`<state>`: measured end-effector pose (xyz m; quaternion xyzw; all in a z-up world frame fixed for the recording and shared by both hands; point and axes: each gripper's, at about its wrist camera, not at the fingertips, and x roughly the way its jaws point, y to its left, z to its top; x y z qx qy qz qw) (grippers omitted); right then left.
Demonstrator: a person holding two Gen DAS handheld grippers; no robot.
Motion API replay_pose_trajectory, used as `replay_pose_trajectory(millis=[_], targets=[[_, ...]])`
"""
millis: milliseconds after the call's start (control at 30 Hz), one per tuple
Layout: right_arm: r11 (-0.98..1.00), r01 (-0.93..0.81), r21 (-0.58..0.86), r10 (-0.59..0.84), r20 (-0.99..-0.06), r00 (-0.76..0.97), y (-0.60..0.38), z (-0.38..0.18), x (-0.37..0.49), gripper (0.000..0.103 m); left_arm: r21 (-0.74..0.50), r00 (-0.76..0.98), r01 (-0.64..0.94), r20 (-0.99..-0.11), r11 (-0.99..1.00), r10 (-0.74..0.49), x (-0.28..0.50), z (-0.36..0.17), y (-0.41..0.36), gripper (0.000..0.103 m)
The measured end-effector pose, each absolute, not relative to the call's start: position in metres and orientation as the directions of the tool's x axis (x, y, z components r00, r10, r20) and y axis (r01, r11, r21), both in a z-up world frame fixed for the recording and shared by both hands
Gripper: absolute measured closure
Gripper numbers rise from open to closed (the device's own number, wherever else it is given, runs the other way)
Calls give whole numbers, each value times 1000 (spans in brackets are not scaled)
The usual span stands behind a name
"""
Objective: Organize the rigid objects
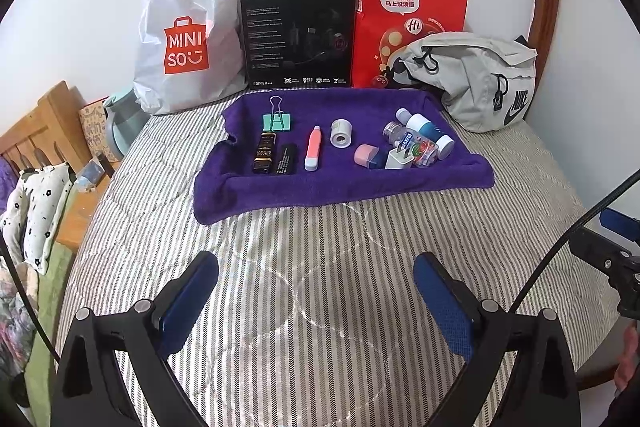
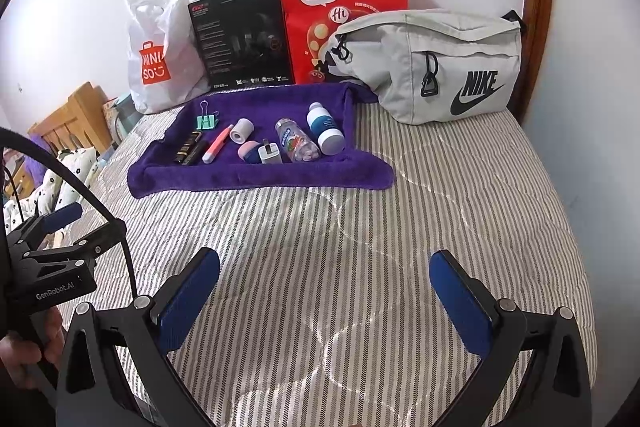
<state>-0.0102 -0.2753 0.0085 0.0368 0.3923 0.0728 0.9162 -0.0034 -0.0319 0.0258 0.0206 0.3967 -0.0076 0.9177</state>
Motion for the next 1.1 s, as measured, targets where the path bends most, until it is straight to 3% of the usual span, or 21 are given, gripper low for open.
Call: replay_pose_trajectory(millis=[1100], targets=[[988, -99, 122, 157, -717, 679, -275, 8, -11, 0, 28, 686, 35, -728, 999, -4, -3, 24, -30, 4]])
